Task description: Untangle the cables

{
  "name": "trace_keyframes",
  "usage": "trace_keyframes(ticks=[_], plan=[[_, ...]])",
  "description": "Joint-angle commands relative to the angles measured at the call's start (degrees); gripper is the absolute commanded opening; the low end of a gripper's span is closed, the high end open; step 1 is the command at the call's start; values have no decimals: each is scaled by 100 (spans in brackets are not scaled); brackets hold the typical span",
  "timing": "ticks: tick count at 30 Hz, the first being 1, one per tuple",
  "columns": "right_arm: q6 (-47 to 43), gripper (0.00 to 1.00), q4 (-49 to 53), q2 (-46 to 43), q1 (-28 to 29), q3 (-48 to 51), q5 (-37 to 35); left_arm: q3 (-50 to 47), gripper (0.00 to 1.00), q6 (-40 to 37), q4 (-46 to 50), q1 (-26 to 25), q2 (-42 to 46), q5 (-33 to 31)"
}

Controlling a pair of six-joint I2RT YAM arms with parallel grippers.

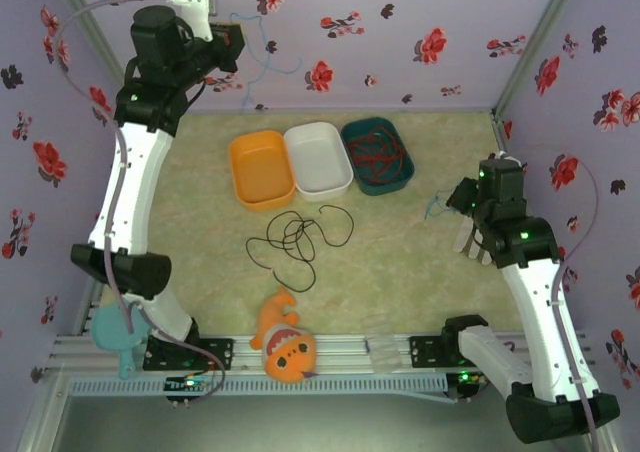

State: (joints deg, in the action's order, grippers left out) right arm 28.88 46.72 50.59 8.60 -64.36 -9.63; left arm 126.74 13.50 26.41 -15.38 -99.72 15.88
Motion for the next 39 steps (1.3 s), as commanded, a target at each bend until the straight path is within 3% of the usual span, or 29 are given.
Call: trace_keyframes(ticks=[1, 22, 39], plan=[[-104, 0, -259, 26, -16, 90, 137, 422, 0, 171, -161, -5, -295, 391], [-60, 0, -558, 50, -16, 265, 173, 456, 0, 338, -270, -339, -1162, 1132], [56, 0, -529, -172, -16, 406, 444, -103, 0, -195, 196, -529, -1512, 1261]])
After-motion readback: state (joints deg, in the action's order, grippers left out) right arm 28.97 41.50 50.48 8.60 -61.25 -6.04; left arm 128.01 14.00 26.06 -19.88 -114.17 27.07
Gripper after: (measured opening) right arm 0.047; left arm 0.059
